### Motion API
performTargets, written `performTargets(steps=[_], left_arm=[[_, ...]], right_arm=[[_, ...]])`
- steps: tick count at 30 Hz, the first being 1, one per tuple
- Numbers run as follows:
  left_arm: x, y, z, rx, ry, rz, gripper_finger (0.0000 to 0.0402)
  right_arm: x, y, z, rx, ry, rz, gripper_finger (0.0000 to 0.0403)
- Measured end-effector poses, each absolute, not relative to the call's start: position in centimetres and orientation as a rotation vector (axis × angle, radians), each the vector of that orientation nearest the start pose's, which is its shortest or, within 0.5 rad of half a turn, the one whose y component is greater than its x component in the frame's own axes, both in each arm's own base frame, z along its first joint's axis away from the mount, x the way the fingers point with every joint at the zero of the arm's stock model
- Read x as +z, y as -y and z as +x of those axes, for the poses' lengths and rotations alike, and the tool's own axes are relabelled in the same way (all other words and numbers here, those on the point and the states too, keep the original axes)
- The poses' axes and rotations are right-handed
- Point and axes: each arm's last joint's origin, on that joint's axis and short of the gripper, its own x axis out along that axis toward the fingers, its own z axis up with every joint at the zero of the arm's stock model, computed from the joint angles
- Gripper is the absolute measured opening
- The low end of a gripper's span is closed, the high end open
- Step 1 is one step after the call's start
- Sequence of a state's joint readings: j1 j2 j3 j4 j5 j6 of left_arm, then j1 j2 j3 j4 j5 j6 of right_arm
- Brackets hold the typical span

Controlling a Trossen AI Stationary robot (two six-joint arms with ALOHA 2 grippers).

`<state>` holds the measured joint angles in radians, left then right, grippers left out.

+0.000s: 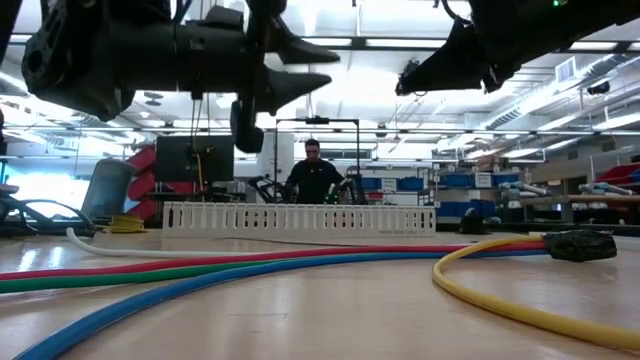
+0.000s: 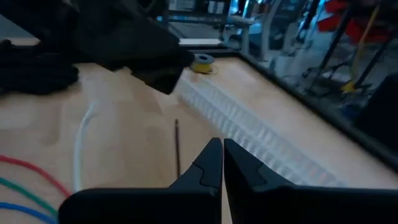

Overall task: Ziptie cables
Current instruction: Insert zip tie on the cable wire

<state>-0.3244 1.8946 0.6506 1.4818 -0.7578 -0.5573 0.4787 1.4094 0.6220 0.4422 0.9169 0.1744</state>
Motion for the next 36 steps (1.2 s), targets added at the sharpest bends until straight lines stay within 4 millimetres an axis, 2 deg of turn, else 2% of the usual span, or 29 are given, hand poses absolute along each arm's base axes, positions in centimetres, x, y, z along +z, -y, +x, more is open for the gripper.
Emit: performTargets(steps=[3,6,11,17,21,25,31,36], left_arm=[[15.6,8.6,31.6,0.378,0.27,-0.663,0.0083],[15.1,8.6,31.4,0.383,0.239,-0.648,0.0083],[13.5,8.0,29.4,0.434,0.219,-0.677,0.0083],[11.6,8.0,25.6,0.507,0.23,-0.701,0.0083],[10.7,8.7,24.2,0.5,0.161,-0.599,0.0083],[10.8,10.3,24.1,0.432,0.1,-0.42,0.0083],[10.1,11.4,25.3,0.475,-0.022,-0.244,0.0083],[9.7,12.2,26.6,0.491,-0.121,-0.156,0.0083]], right_arm=[[19.7,-10.3,25.3,-0.396,-0.293,0.036,0.0],[18.0,-9.7,24.8,-0.37,-0.462,0.105,0.0],[15.9,-9.1,22.9,-0.438,-0.662,0.133,0.0002],[13.2,-9.3,20.7,-0.392,-0.738,0.222,0.0031],[12.2,-9.8,19.8,-0.344,-0.689,0.242,0.0059],[12.2,-10.0,19.6,-0.307,-0.667,0.179,0.0085],[12.1,-9.5,20.3,-0.311,-0.655,0.112,0.0107],[10.2,-9.4,21.3,-0.292,-0.687,0.118,0.0106]])
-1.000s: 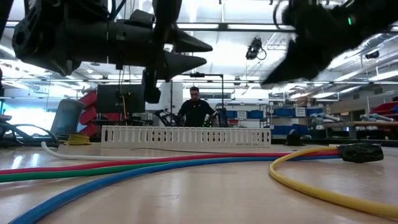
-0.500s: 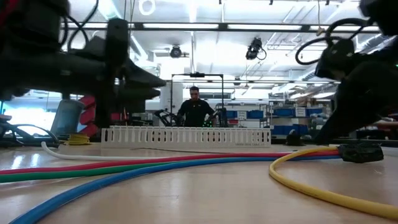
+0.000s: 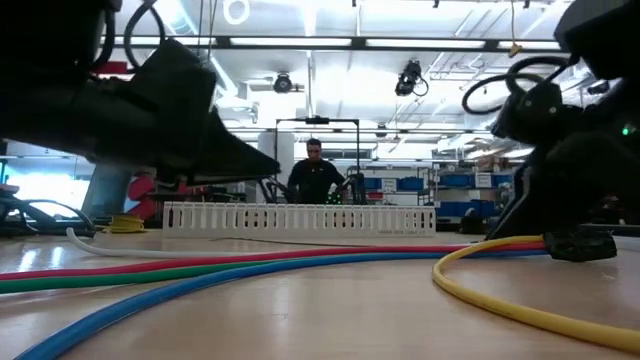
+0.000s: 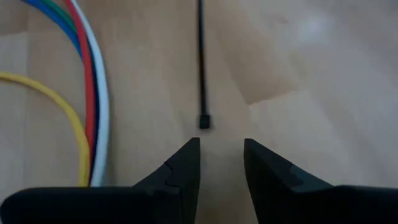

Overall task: Ziptie cables
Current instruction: Insert zip tie on the cable wire

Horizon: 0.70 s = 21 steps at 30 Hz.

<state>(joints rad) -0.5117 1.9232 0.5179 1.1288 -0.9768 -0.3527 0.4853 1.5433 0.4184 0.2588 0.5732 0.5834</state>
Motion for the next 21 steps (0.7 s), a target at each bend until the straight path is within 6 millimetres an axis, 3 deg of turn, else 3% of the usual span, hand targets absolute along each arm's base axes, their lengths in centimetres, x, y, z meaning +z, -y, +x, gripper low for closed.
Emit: performTargets(steps=[9,12,15,21], left_arm=[[9.7,12.5,27.2,0.503,-0.144,-0.145,0.0083],[9.7,12.5,27.2,0.505,-0.139,-0.165,0.0083],[9.7,12.5,27.2,0.508,-0.131,-0.199,0.0083],[9.9,12.5,27.3,0.512,-0.092,-0.313,0.0083]], right_arm=[[7.8,-9.4,22.5,-0.342,-0.638,0.092,0.0079],[7.6,-9.2,22.8,-0.332,-0.65,0.124,0.0049],[7.8,-9.2,22.8,-0.316,-0.648,0.132,0.0011],[10.0,-9.3,23.0,-0.299,-0.543,0.104,0.0001]])
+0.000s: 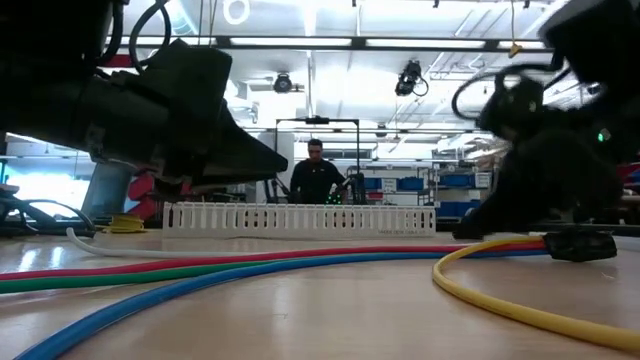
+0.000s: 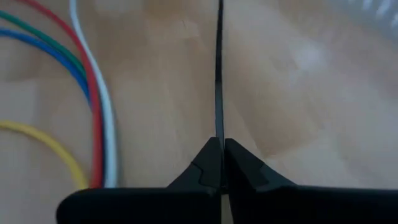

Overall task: Ziptie cables
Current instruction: Insert zip tie on the cable wire

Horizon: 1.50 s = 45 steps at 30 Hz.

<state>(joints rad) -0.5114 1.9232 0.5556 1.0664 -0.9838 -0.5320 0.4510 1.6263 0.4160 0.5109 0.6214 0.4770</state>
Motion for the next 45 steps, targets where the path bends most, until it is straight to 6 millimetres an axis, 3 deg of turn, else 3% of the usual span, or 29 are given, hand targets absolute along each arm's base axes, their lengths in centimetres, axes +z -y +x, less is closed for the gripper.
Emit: performTargets(steps=[9,17,22,31,40,45], left_arm=[[10.5,12.6,27.5,0.497,-0.025,-0.402,0.0083],[11.5,10.9,28.5,0.462,0.043,-0.478,0.0083],[11.5,10.7,28.7,0.431,0.03,-0.471,0.0083],[11.4,10.7,28.7,0.42,0.015,-0.448,0.0083],[11.3,10.7,28.7,0.421,0.009,-0.444,0.0083],[11.2,10.7,28.7,0.424,-0.003,-0.435,0.0083]], right_arm=[[14.7,-9.1,23.4,-0.342,-0.274,0.098,0.0001],[16.6,-9.2,23.8,-0.327,-0.122,0.108,0.0001],[15.6,-9.4,23.6,-0.234,-0.229,0.128,0.0001],[12.6,-8.3,22.5,-0.276,-0.54,0.037,0.0023],[12.4,-6.5,23.2,-0.251,-0.585,0.071,0.0085],[10.4,-6.0,23.8,-0.227,-0.657,0.071,0.0104]])
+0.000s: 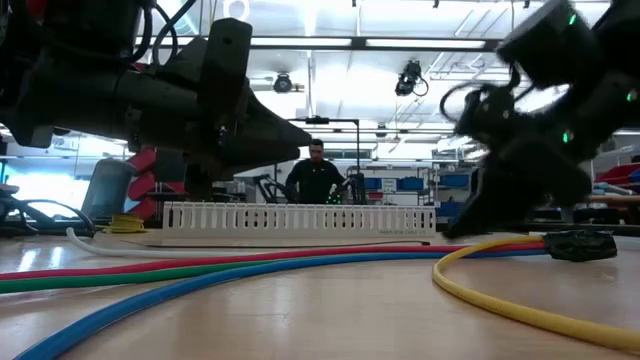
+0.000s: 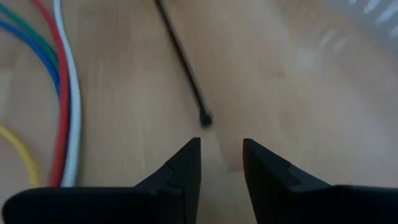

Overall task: Ziptie cables
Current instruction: Insert zip tie on the cable wire

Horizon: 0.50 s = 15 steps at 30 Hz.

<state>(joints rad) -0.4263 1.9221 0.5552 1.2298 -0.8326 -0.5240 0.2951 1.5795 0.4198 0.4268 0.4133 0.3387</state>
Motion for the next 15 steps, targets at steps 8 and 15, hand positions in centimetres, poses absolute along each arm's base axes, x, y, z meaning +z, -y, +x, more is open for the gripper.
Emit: performTargets(steps=[8,15], left_arm=[[10.8,10.6,28.6,0.431,-0.032,-0.415,0.0083],[10.7,10.6,28.6,0.434,-0.037,-0.411,0.0083]], right_arm=[[7.7,-6.3,25.4,-0.211,-0.567,0.074,0.0092],[6.1,-6.1,25.7,-0.248,-0.571,0.13,0.0022]])
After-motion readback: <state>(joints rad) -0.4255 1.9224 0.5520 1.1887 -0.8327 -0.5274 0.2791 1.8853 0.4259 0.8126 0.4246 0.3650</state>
